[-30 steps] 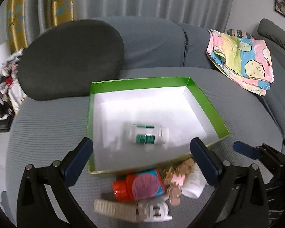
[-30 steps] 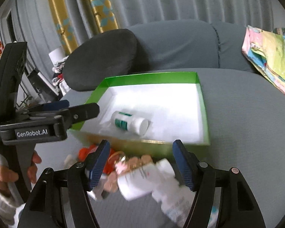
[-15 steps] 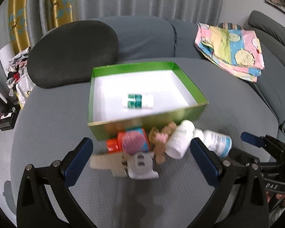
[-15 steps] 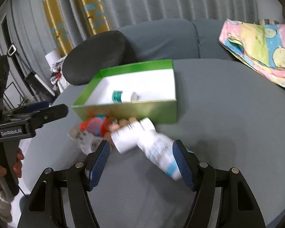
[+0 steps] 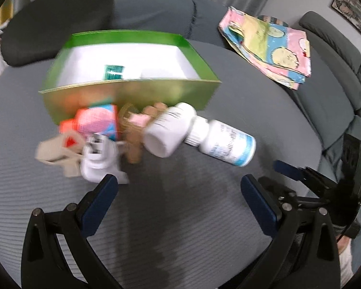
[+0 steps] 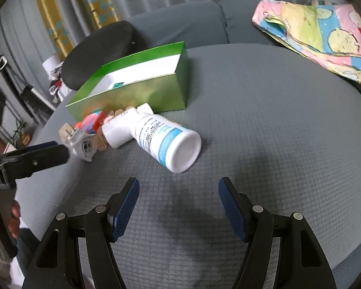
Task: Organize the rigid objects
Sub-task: 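Move the right tool to the blue-label white bottle and close on it, then lift the blue-label bottle with the right tool and carry it over the box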
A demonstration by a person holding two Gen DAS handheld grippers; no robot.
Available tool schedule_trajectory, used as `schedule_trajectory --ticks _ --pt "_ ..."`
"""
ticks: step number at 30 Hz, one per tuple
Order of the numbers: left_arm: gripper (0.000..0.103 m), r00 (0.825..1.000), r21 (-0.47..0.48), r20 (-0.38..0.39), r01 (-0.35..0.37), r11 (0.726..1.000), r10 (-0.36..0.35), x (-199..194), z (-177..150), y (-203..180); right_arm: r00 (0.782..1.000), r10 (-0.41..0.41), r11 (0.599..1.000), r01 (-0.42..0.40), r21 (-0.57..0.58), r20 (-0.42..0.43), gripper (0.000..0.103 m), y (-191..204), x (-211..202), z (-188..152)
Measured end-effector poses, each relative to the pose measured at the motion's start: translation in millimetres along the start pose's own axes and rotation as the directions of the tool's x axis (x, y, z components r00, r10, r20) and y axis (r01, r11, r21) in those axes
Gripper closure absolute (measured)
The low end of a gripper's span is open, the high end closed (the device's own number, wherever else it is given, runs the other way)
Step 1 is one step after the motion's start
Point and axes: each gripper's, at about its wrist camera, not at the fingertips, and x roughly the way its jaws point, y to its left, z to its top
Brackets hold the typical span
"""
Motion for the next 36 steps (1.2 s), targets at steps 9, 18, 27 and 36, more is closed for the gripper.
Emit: schedule_trajectory --ticks 9,18,27,36 --pt "0.001 0.997 -0.119 -0.050 0.061 0.991 -0.067 35.2 17.1 -13.1 1.000 0.028 0.988 -0.028 -0.153 -0.001 0.033 -2.6 33.3 19.5" --pt "0.001 0.988 -0.210 -0.101 0.096 0.973 -0.120 64.3 35.1 -20.0 0.989 0.139 0.970 -0.145 -0.193 -0.046 0.033 -13.7 58.4 32.3" --pt "0.003 0.976 -0.258 -0.141 0.126 0.958 -0.166 76.2 31.6 -13.3 0.970 0.235 0.959 -0.242 -0.148 -0.066 0.044 -17.0 59.2 18.8" --pt "0.034 0.961 -0.219 -0.160 0.189 0.957 -0.227 71.8 19.6 -19.4 0.961 0.264 0.958 -0.271 -0.096 -0.077 0.047 0.2 44.7 -3.5"
